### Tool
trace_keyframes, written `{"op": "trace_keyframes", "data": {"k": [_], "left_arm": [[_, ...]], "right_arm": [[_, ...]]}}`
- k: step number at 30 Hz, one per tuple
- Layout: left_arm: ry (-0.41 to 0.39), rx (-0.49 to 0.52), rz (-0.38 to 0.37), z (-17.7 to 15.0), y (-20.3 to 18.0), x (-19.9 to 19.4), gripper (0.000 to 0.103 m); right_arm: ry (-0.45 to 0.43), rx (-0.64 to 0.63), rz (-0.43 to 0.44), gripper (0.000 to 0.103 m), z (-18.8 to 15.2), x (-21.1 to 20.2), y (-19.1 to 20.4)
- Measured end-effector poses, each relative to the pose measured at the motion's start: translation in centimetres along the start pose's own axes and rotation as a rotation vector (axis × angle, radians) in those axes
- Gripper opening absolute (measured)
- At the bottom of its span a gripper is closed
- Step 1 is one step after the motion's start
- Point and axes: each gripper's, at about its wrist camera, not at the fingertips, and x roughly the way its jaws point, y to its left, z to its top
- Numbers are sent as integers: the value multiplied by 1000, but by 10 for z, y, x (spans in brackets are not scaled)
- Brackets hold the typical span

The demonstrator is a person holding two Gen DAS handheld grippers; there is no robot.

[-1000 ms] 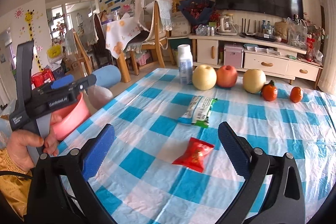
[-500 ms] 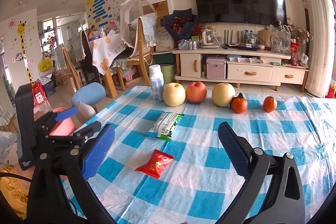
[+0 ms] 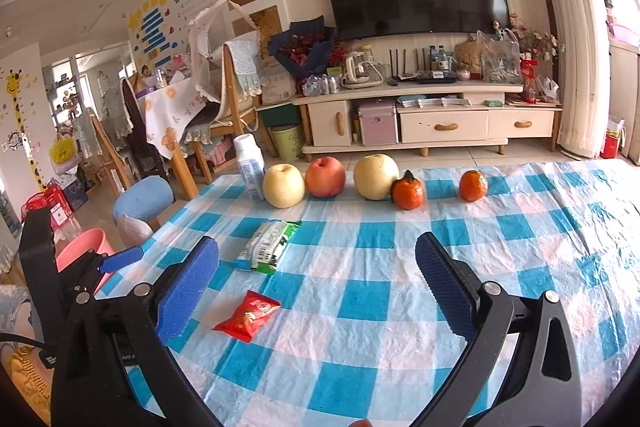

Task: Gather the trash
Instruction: 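Bring both tools back over the table toward the red snack bag, then grasp the red snack bag with the left tool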

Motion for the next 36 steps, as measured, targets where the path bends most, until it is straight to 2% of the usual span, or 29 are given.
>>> {"op": "trace_keyframes", "data": {"k": [3,6,13,18,22,29,31,33,34,36], "left_arm": [[32,24,-73,-2,-14,7,93],[81,36,-103,-3,-25,20,93],[211,-4,-78,-11,-29,61,93],[266,-15,-53,-13,-30,78,93],[303,-58,-37,-15,-22,88,79],[322,-76,-38,-17,-18,97,70],[330,-81,-46,-18,-18,99,62],[329,-82,-49,-19,-18,100,57],[325,-85,-50,-18,-17,100,51],[320,-97,-50,-18,-14,99,43]], "right_arm": [[6,24,-14,99,1,2,-10],[15,36,-27,99,2,4,-16],[52,35,-10,99,2,16,-18],[81,18,-12,99,0,32,-14],[105,21,4,99,-1,44,-13],[157,19,40,99,-3,68,-5],[170,25,54,99,-4,75,-3],[182,33,65,99,-5,81,-2],[186,37,68,99,-5,84,-2],[198,49,75,99,-6,91,-3]]}}
